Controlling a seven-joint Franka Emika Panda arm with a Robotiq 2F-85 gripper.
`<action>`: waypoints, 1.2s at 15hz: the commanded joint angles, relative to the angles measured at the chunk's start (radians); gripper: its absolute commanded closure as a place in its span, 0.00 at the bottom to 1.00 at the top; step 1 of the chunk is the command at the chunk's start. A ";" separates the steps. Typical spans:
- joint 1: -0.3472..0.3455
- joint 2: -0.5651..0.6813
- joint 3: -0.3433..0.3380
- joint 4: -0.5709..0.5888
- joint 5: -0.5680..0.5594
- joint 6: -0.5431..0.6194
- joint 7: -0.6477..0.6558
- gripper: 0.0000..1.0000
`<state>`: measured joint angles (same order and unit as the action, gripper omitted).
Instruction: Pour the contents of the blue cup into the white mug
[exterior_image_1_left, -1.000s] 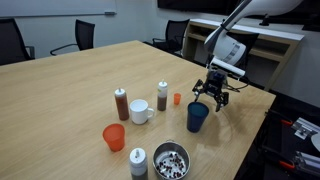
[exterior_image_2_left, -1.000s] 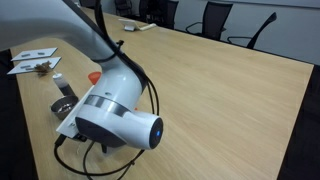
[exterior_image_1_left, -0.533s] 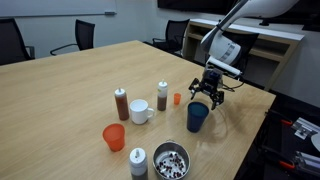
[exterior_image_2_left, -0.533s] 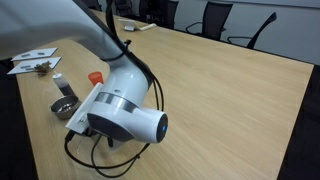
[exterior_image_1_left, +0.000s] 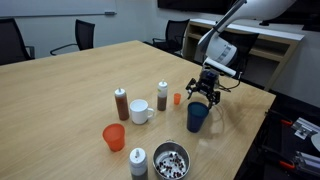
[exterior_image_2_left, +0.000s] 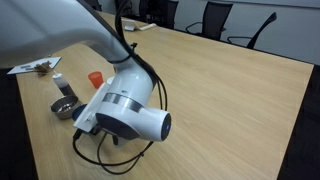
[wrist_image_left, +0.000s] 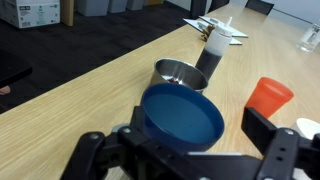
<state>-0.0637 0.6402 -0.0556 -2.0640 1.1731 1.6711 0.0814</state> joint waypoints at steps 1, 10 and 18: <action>-0.007 0.029 0.002 0.040 0.018 -0.035 -0.008 0.00; -0.006 0.087 0.001 0.062 0.012 -0.065 0.001 0.00; 0.005 0.148 0.012 0.123 0.017 -0.072 0.002 0.00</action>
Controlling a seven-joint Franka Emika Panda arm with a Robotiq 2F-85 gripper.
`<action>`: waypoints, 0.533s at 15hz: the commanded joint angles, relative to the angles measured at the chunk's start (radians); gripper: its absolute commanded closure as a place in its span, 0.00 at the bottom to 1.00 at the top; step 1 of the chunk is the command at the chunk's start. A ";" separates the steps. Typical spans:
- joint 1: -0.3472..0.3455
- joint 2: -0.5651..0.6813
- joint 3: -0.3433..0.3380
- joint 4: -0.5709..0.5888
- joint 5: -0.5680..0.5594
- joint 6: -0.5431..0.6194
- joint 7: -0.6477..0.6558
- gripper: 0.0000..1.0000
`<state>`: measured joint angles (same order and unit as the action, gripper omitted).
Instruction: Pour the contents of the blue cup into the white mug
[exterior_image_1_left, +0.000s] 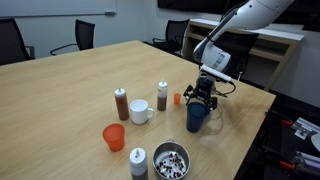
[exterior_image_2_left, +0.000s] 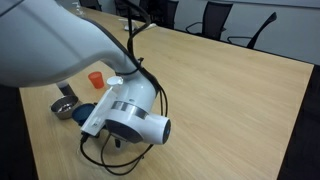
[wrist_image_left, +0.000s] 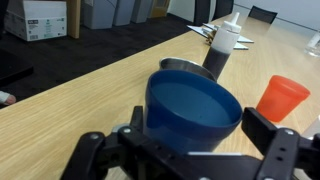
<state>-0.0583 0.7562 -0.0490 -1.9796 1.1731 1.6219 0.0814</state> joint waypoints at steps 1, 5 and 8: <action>0.001 0.045 0.009 0.051 0.018 -0.024 0.003 0.00; 0.001 0.089 0.023 0.093 0.017 -0.034 0.007 0.00; -0.003 0.115 0.027 0.118 0.013 -0.056 0.007 0.00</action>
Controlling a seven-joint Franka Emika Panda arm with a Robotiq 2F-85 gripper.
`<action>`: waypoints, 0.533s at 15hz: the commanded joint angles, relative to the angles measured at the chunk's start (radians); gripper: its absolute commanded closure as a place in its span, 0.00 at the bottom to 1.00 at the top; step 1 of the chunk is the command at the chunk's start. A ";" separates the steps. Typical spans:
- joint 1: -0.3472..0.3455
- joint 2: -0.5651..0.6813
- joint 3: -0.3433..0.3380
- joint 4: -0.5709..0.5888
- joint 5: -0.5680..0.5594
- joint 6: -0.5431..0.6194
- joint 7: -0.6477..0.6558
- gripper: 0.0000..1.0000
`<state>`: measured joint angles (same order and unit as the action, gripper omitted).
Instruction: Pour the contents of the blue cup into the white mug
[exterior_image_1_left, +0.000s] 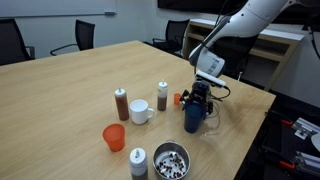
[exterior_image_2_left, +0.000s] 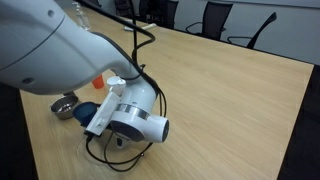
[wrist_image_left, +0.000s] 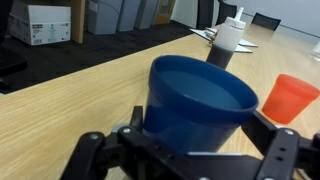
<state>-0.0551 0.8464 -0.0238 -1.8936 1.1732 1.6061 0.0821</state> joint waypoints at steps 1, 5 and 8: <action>-0.004 0.031 0.000 0.036 0.014 -0.040 0.006 0.00; 0.000 0.048 0.002 0.050 0.010 -0.056 0.008 0.00; 0.007 0.058 0.008 0.054 0.005 -0.070 0.008 0.00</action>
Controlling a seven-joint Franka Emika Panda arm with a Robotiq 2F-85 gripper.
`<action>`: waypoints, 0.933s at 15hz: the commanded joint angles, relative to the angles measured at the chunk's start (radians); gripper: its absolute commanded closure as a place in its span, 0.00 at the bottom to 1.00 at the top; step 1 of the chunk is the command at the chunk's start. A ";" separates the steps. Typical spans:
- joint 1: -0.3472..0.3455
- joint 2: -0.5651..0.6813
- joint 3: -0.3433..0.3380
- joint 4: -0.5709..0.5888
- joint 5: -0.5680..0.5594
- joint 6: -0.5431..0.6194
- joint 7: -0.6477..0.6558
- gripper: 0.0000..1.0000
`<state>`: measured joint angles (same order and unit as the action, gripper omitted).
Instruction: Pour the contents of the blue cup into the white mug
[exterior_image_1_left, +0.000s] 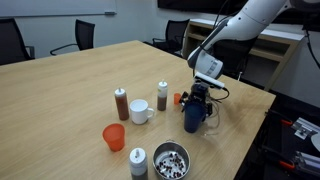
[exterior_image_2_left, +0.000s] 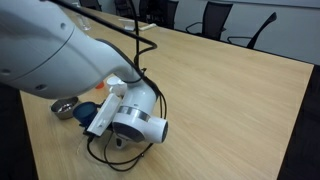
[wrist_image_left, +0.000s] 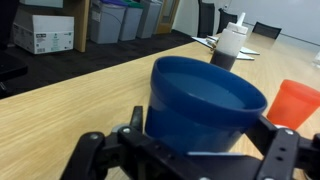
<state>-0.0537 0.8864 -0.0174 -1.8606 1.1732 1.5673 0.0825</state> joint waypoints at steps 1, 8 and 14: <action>0.008 0.022 0.003 0.023 0.005 -0.034 0.007 0.00; 0.016 0.013 -0.007 0.021 0.000 -0.023 -0.002 0.36; 0.036 -0.042 -0.030 0.001 -0.057 -0.022 0.041 0.36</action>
<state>-0.0397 0.8930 -0.0277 -1.8395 1.1550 1.5562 0.0889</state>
